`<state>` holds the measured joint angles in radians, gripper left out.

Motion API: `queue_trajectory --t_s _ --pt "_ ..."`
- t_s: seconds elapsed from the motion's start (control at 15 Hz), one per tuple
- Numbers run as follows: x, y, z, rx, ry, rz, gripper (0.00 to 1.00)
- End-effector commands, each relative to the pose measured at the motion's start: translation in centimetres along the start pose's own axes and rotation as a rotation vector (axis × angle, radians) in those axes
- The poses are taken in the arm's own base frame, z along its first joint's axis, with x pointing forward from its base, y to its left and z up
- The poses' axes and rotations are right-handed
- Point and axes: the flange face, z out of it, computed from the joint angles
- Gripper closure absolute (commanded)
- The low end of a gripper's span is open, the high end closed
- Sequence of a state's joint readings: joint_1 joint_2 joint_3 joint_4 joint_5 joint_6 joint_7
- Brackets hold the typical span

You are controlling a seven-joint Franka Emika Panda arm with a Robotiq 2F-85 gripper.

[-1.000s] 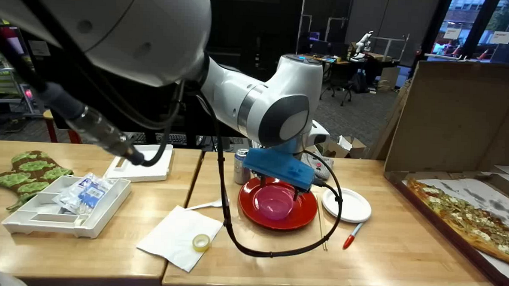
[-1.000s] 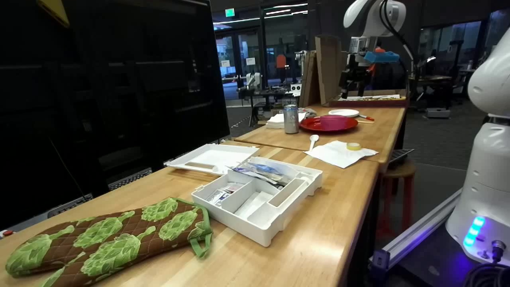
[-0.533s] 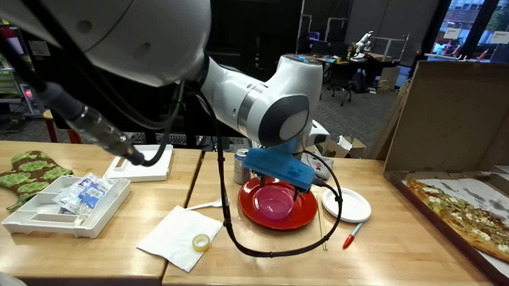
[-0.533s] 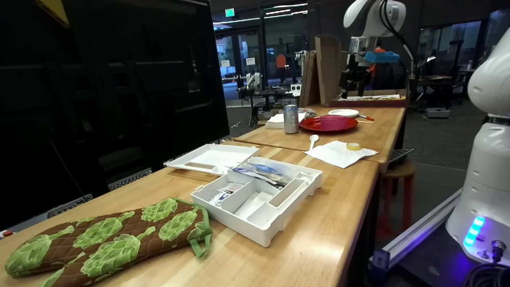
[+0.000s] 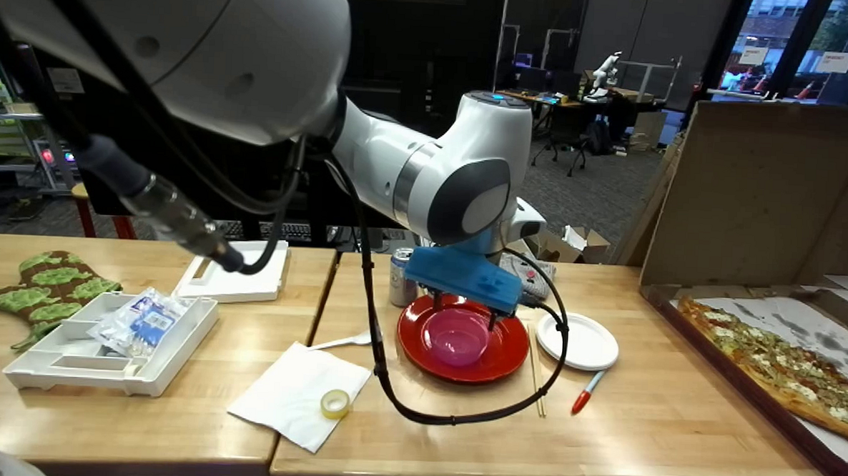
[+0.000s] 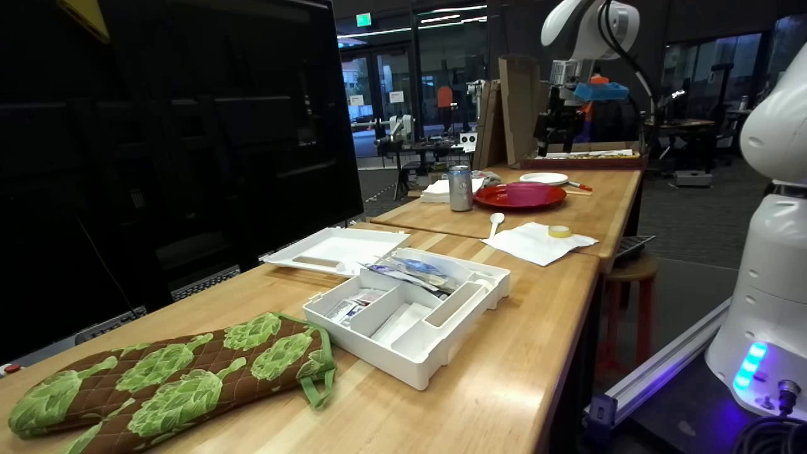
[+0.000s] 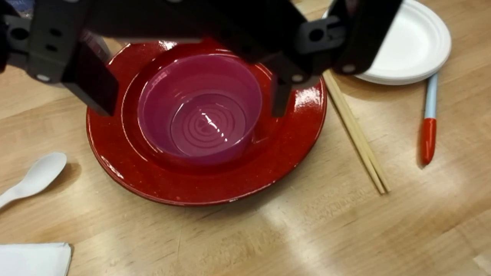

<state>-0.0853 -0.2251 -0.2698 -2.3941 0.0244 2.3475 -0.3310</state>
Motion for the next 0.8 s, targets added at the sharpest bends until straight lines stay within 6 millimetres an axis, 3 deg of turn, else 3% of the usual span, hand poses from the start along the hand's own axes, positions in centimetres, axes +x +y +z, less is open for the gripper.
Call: queue_trajectory --t_s 0.0,0.27,0.73 --pt "1.1 0.3 0.3 -0.046 0.064 -0.011 0.0" --pt "3.2 1.0 2.0 -0.067 0.089 0.028 0.0" --pt "7.0 2.7 5.9 -0.08 -0.026 0.112 0.0"
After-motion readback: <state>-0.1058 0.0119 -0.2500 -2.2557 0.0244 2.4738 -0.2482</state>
